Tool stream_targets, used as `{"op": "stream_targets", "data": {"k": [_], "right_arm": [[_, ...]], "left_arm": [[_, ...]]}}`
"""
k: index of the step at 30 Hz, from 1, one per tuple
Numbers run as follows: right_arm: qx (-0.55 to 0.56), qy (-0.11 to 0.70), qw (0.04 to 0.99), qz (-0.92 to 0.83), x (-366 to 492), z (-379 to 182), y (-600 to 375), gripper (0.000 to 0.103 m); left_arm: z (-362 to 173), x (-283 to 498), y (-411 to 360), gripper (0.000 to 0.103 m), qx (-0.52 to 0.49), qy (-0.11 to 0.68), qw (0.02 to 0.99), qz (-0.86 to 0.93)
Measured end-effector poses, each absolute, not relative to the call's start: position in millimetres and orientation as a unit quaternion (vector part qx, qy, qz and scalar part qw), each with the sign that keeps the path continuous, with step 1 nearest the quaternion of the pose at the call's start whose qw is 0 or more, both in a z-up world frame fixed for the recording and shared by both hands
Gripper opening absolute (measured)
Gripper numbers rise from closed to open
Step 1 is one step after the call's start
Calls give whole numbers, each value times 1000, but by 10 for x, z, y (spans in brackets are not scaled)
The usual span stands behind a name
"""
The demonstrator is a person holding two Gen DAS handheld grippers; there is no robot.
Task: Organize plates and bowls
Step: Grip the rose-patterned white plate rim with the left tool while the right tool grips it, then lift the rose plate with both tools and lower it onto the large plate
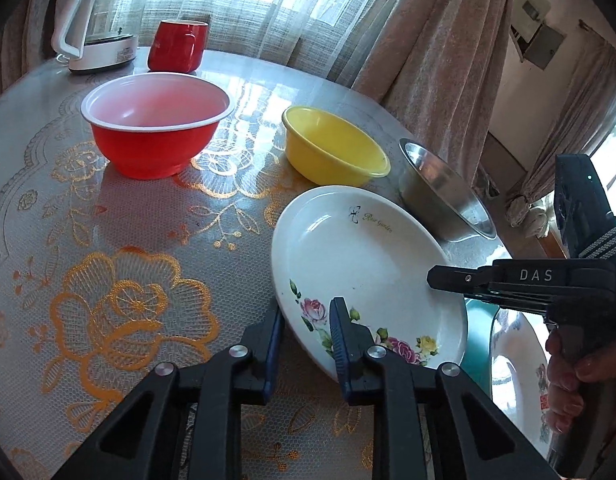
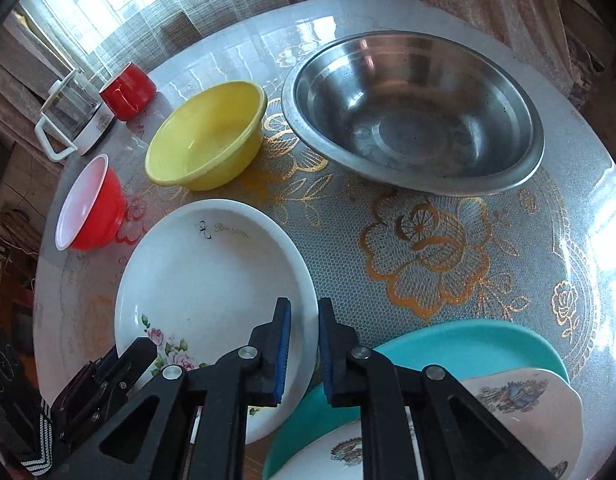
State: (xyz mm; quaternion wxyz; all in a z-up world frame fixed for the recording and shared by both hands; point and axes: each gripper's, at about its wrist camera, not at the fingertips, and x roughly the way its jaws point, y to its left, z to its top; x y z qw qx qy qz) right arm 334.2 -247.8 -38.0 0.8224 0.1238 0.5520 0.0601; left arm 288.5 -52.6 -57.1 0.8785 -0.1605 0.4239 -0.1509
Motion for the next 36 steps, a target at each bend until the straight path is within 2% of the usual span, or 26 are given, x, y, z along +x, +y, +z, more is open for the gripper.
{"op": "stream_targets", "data": {"k": [3,9,22,36], "right_arm": [[170,541,819,82,3294,-359,-2554,10],[189,520,827,101,3134,-288,-2555,10],[172,472,859,97,2745,8,-2573,10],[260,435,861,42,1746,127,-3303,11]], "left_arm": [[-582,2914,-440,23,-176,428,873,-154],[-561,2904,-388,23,-175,425,874,-159],[-342,2766,-354,23,-200,379,882,-195],[-52,2335,-1059,23,-166,340,867,-323]]}}
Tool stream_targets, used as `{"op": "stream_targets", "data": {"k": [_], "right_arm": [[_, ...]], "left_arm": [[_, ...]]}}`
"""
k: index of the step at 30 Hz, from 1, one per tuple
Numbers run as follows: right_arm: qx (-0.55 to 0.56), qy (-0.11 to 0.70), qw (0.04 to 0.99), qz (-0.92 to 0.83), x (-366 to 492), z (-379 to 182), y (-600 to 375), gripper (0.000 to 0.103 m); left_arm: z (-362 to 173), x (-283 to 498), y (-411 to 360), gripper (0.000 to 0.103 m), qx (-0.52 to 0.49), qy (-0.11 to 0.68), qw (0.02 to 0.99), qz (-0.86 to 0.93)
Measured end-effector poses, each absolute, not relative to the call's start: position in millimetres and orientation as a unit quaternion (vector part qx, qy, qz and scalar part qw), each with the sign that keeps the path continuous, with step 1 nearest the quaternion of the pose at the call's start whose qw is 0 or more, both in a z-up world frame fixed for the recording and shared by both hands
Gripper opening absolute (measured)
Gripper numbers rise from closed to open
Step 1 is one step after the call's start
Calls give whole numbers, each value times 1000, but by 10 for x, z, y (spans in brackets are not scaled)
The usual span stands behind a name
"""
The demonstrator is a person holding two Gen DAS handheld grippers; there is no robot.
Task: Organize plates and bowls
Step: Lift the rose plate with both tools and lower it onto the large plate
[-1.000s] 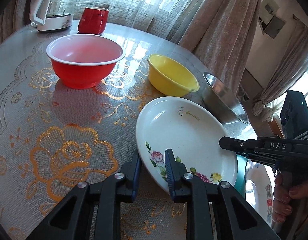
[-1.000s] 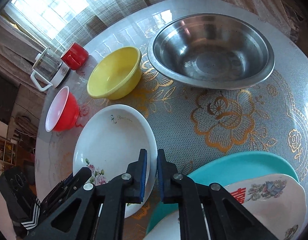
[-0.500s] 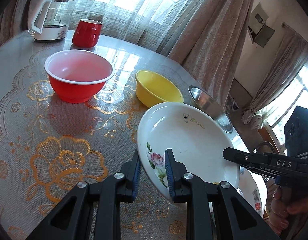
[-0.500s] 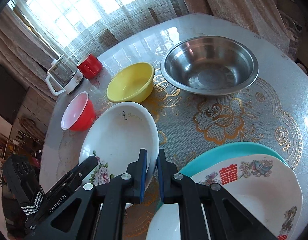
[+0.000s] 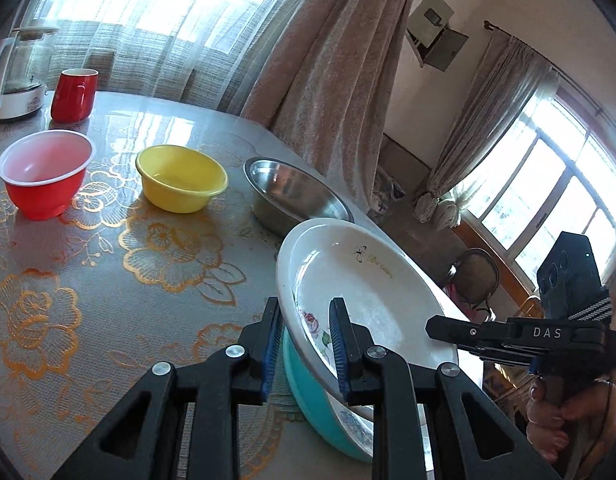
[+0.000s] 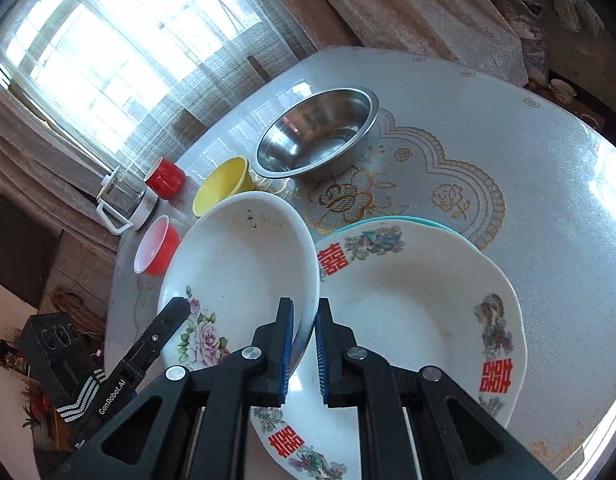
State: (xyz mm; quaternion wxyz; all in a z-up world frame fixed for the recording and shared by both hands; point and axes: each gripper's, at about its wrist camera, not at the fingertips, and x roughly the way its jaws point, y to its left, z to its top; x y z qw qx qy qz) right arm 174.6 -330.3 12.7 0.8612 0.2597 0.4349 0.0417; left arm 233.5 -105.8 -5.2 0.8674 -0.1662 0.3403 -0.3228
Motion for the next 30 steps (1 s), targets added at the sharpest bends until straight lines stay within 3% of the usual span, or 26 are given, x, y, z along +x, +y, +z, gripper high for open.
{"op": "stream_targets", "data": {"k": [13,23,30], "right_arm": [[308,427,850,-21,1151,-101,-3826,11],[325,438,838,-32,1179,-281,-3919,11],[326,445,833,-38,1243,-295,-3902,12]], "left_arm": [[-216,2016,-1752,23,-92,374,850,-359],[-273,1986,-1794,25,-68,374,856,-352],[-249,1959,-1800,38,-61,372,858,-349]]}}
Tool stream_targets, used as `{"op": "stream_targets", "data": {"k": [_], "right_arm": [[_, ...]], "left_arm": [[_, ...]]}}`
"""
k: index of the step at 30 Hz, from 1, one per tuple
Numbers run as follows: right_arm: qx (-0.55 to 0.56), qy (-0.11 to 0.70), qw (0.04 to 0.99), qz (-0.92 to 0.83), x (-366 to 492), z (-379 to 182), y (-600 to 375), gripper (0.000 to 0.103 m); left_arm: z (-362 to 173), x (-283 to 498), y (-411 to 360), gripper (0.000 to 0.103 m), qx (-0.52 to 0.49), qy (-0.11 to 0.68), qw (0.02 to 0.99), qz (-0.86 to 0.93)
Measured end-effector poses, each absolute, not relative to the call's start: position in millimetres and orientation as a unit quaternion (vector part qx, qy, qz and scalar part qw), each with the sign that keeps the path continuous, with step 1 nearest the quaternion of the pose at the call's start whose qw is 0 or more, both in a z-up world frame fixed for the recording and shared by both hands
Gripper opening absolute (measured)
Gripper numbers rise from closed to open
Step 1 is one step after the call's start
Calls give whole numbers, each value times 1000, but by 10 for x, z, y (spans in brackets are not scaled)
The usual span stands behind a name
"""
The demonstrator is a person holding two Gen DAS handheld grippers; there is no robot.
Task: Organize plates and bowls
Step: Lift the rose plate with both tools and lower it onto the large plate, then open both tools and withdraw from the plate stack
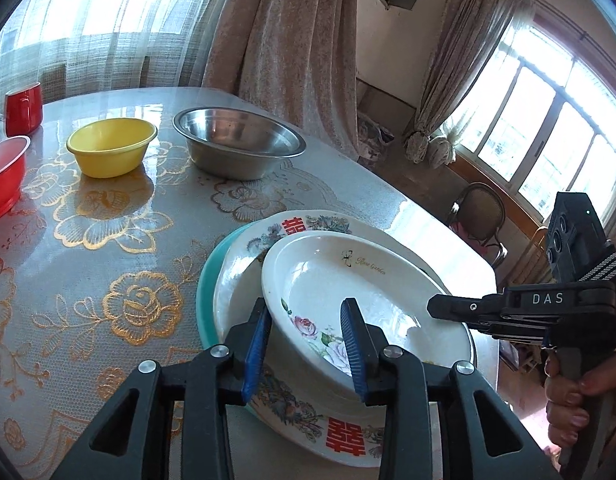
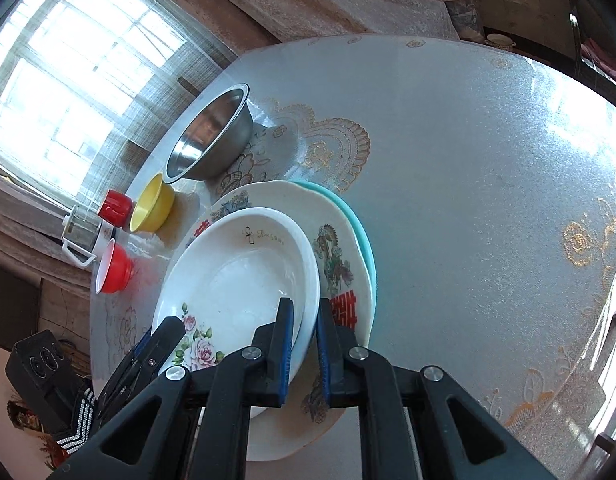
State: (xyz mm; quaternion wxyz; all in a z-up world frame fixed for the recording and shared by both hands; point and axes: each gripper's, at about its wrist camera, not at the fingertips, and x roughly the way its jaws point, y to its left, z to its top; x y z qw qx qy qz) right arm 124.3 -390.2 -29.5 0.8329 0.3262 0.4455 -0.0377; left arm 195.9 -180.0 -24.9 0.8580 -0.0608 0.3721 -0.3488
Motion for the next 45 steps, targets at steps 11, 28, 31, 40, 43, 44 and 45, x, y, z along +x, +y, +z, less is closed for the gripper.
{"op": "stream_targets", "data": {"k": [11,28,31,40,43,44,45], "right_arm": [[286,455,842,-60,1278,-219,-3854,12],[165,418,890,-82,1179,103,-3477,18],[155,417,892,-74,1208,115,-3397,19],[147,419,893,-67,1294,100,-3260,20],[144,425,891,-65,1323,67,-3222,20],[143,427,891,-64,1334,60,-3211,20],[143,427,891,-62,1342,58,-3204,20]], "left_arm": [[-199,1920,-1770,62,-73,385,837,-381],[31,1845,-1498,74,-64,310,896,-312],[22,1924,-1397,77,-70,306,909,-275],[-94,2214,-1097,78,-109,329,914,-210],[-106,2249,-1027,78,-119,331,915,-197],[-110,2263,-1013,78,-119,331,916,-192],[-110,2268,-996,78,-119,331,917,-188]]}}
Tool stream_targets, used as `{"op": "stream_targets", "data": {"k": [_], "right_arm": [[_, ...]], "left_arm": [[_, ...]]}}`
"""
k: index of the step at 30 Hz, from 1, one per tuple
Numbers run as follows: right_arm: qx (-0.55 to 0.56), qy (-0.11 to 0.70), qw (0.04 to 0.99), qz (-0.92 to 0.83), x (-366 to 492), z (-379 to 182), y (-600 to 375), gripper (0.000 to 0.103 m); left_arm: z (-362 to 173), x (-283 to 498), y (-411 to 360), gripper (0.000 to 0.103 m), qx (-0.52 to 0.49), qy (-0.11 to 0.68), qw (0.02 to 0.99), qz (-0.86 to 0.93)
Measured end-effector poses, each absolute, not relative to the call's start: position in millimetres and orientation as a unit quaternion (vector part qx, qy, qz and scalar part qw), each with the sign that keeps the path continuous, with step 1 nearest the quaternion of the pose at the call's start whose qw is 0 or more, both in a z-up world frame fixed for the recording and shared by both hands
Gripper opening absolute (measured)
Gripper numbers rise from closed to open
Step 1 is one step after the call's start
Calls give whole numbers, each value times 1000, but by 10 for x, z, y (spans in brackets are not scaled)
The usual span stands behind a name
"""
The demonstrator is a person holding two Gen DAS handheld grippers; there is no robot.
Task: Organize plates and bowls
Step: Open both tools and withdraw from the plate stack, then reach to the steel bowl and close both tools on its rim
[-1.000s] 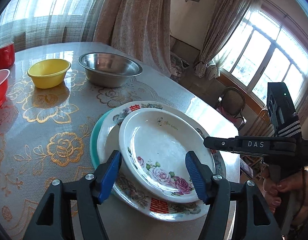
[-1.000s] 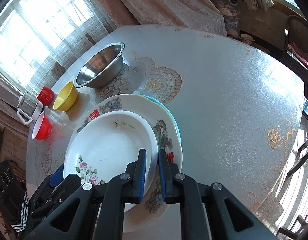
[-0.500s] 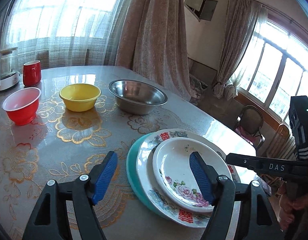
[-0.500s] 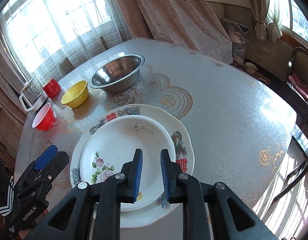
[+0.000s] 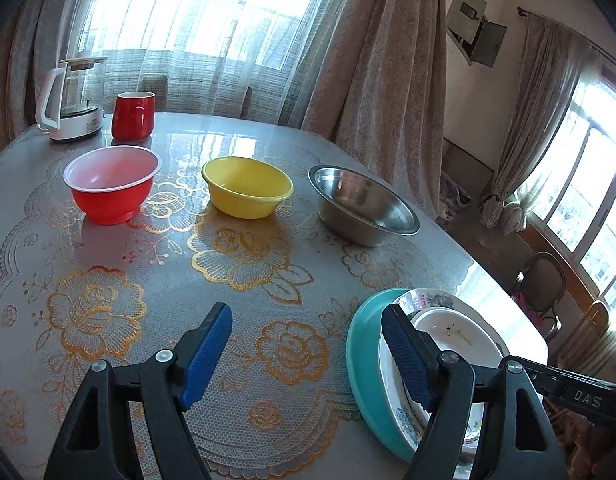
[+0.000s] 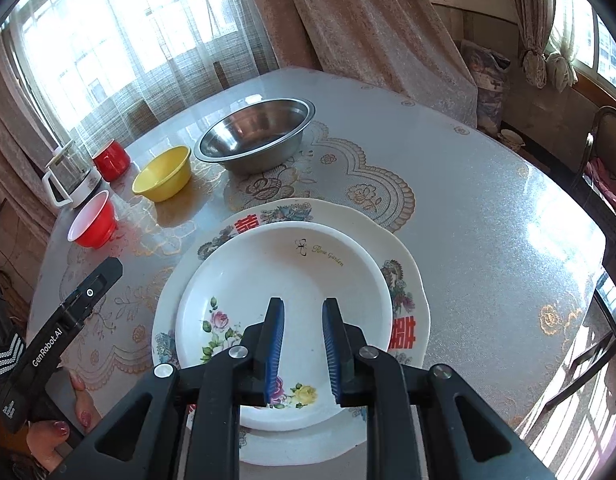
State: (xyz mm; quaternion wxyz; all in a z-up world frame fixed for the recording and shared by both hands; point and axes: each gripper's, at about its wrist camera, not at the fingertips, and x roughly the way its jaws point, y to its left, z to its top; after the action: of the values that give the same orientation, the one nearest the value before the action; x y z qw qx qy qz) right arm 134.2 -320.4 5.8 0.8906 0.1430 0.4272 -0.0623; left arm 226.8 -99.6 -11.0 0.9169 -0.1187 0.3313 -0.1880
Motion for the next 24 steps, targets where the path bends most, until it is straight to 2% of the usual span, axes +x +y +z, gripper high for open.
{"op": "stream_targets", "data": {"k": [19,24], "right_arm": [[109,431,895,-46,1760,148,-3132,24],[119,424,897,-34,1957,185,-3225,32]], "left_arm": [[-207,2423,-870,78,-122,346,917,-157],[-246,2438,-932,78,-113,353,915,-158]]}}
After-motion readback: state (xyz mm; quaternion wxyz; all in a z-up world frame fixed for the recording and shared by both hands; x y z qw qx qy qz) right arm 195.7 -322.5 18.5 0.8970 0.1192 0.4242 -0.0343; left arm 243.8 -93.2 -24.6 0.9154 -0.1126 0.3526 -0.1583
